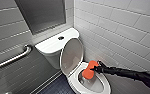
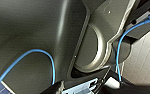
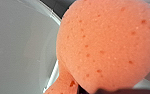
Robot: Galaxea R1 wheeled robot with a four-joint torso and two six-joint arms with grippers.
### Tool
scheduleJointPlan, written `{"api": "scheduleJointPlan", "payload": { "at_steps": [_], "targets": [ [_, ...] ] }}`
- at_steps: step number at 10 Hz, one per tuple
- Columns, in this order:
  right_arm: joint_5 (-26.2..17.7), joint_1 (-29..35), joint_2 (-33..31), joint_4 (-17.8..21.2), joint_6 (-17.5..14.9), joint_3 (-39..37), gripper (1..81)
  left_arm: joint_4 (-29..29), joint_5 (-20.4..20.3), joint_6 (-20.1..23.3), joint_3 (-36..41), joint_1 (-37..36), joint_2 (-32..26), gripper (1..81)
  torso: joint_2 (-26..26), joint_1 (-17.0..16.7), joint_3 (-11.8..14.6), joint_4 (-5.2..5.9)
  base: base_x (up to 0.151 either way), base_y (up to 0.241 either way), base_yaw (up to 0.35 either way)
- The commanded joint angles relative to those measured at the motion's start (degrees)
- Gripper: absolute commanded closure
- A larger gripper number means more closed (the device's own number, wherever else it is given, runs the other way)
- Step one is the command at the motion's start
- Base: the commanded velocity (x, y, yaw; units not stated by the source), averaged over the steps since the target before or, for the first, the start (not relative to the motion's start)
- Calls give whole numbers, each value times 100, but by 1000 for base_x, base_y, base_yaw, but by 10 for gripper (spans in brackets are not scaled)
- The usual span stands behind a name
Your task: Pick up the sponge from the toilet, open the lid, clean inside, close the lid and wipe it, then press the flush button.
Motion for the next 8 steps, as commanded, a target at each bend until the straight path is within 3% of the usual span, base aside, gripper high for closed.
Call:
{"api": "scheduleJointPlan", "payload": {
  "at_steps": [1, 2, 7, 8],
  "targets": [
    [-108, 947, 79, 123, 2, -79, 811, -46, 181, 33, 87, 225, -49, 10, 11, -7, -425, 0, 0, 0, 0],
    [-108, 1000, 192, 123, 10, -219, 811, -38, 172, 33, 87, 225, -40, 10, -164, 100, -107, 0, 0, 0, 0],
    [-11, 1026, 589, 123, 476, -958, 811, -29, 137, 33, 105, 269, -14, 10, -301, 199, -249, 0, 0, 0, 0],
    [6, 982, 572, 123, 563, -1020, 811, -11, -150, 33, 96, 295, -48, 10, -301, 199, -249, 0, 0, 0, 0]
  ]
}}
